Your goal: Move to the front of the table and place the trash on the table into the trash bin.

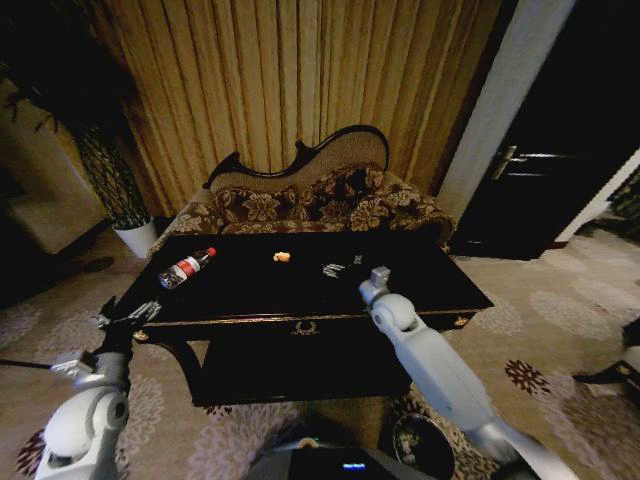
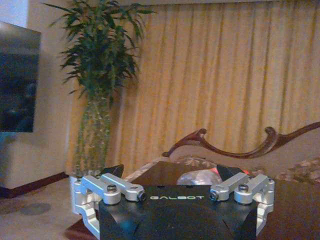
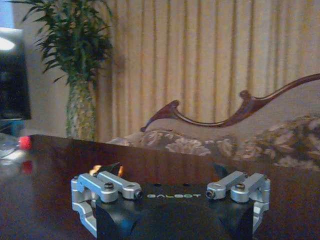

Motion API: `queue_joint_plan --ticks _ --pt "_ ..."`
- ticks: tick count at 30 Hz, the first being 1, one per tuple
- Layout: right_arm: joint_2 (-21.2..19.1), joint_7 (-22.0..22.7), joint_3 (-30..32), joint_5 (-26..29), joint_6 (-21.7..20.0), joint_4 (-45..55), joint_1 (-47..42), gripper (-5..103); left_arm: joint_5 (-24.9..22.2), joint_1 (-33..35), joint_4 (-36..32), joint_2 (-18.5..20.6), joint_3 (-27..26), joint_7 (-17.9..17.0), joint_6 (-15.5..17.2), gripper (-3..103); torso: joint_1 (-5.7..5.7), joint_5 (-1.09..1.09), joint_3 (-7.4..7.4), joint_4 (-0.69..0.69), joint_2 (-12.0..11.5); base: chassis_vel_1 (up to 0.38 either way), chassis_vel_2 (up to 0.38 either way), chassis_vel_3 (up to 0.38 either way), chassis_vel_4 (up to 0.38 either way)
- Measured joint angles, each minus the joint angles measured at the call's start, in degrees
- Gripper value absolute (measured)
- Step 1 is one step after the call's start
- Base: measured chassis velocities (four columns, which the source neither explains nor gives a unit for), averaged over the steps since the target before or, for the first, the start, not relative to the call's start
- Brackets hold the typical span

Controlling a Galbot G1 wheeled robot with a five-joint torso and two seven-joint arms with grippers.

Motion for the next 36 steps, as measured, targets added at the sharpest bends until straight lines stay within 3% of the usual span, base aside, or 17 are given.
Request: queue_joint_plan --ticks 11,26,36 --pt "4.79 0.01 -6.62 -0.31 0.1 -8.37 8.52 100 0.59 1.54 -0.56 -2.9 -3.34 0.48 -0.9 100 0.0 -0.01 0.0 0.0 0.0 0.0 0.0 0.0 0.0" --pt "6.48 0.01 -10.63 -0.22 -0.26 -12.69 11.4 100 1.42 2.16 -0.33 -4.34 -3.48 0.61 -1.71 100 0.0 0.0 0.0 -0.01 0.0 0.0 0.0 0.0 0.0" --pt "10.48 0.01 -13.15 -0.19 -0.42 -15.92 12.42 100 1.32 3.15 -0.32 -5.36 -4.71 1.03 -2.64 100 -0.02 -0.01 -0.02 -0.01 0.01 0.0 0.0 0.0 0.0"
